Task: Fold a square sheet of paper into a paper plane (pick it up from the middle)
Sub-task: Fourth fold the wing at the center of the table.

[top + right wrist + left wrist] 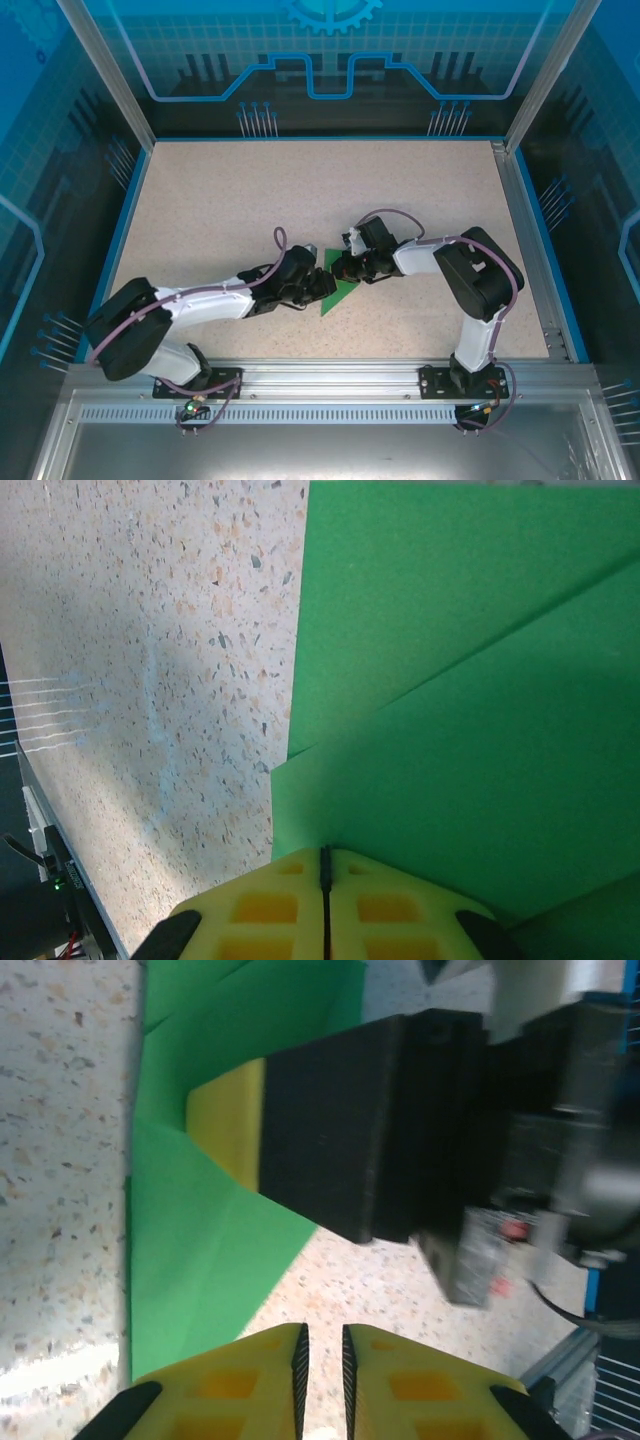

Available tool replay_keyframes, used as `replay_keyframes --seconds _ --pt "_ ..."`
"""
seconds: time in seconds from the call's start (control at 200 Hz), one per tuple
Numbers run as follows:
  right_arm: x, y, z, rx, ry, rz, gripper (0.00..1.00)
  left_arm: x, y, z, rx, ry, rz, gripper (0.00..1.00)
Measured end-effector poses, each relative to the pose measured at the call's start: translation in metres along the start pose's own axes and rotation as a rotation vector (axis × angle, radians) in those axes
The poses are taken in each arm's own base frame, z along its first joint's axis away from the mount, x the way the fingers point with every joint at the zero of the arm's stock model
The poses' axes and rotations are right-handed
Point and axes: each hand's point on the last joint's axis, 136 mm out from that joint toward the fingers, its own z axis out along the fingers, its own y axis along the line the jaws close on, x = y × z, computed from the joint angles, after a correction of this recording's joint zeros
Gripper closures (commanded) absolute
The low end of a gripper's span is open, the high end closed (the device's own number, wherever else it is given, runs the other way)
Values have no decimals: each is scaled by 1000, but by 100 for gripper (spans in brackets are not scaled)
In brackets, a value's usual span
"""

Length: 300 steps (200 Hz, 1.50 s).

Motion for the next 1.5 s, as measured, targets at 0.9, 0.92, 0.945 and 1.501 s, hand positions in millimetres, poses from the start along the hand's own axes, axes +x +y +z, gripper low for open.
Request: replay_keyframes --seconds 0.9,0.92,0.945,1.501 --pt "-75 -47 -33 87 -119 62 90 17 43 37 -48 32 -86 91" --pt "-76 -47 -33 88 -116 63 90 17 42 38 -47 33 -85 91" --pt "-78 -47 -34 88 -115 60 90 17 41 38 -47 32 -83 91" --pt "-90 -24 -94 130 -191 -20 66 35 33 36 -56 46 -40 81"
